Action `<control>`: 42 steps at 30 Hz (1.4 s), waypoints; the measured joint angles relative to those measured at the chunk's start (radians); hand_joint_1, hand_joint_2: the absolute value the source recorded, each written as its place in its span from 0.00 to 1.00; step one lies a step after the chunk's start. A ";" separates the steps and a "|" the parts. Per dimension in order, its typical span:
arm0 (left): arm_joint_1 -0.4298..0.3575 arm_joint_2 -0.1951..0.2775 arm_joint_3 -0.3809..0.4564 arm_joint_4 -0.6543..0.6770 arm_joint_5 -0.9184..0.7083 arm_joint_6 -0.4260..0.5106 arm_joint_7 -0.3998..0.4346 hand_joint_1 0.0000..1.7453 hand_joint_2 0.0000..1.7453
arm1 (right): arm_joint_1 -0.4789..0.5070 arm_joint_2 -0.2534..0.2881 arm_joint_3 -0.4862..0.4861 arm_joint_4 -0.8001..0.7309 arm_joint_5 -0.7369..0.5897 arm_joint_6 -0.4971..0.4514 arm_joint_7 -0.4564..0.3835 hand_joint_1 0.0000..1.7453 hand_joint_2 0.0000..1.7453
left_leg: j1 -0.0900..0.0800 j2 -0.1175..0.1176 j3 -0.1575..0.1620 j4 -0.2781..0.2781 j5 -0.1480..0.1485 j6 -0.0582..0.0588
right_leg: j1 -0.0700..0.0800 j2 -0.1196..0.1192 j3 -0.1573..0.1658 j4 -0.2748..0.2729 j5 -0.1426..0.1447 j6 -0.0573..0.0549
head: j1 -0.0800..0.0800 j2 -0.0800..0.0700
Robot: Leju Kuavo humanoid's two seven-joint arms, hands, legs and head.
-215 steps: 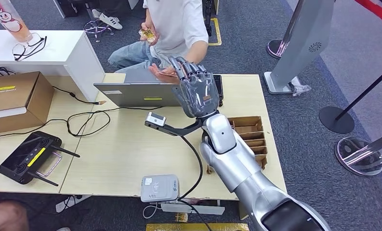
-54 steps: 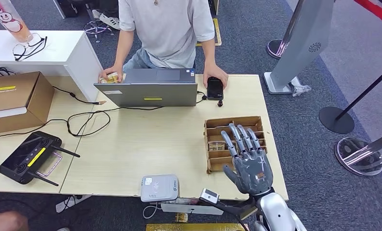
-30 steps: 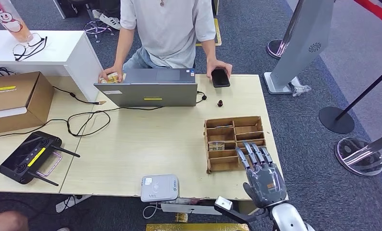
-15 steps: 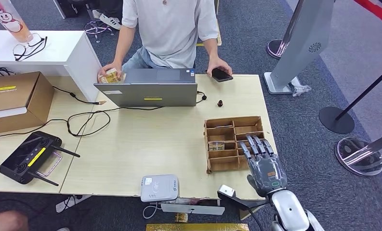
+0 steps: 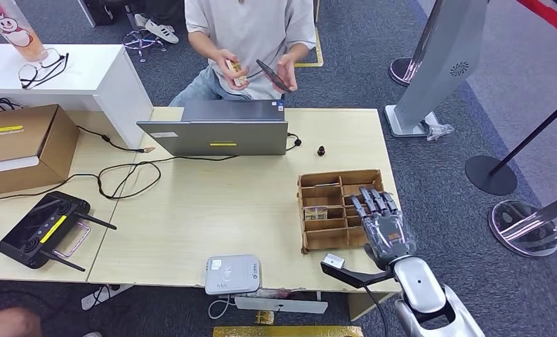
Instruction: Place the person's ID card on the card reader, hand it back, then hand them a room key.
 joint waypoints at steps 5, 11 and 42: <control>0.000 0.000 0.000 0.000 0.000 0.000 0.000 0.00 0.00 | -0.008 -0.004 0.000 0.020 -0.001 0.000 0.001 0.00 1.00 | 0.000 0.000 0.000 0.000 0.000 0.000 | 0.000 0.000 0.000 0.000 0.000 0.000 | 0.000 0.000; 0.000 0.000 0.000 0.000 0.000 0.000 -0.001 0.00 0.00 | -0.010 -0.009 -0.005 0.029 -0.003 -0.001 0.008 0.00 1.00 | 0.000 0.000 0.000 0.000 0.000 0.000 | 0.000 0.000 0.000 0.000 0.000 0.000 | 0.000 0.000; 0.001 0.000 0.000 0.000 0.006 -0.001 -0.003 0.00 0.00 | 0.154 -0.074 -0.076 -0.201 -0.015 -0.018 0.031 0.00 1.00 | 0.000 0.000 0.000 0.000 0.000 0.000 | 0.000 0.000 0.000 0.000 0.000 0.000 | 0.000 0.000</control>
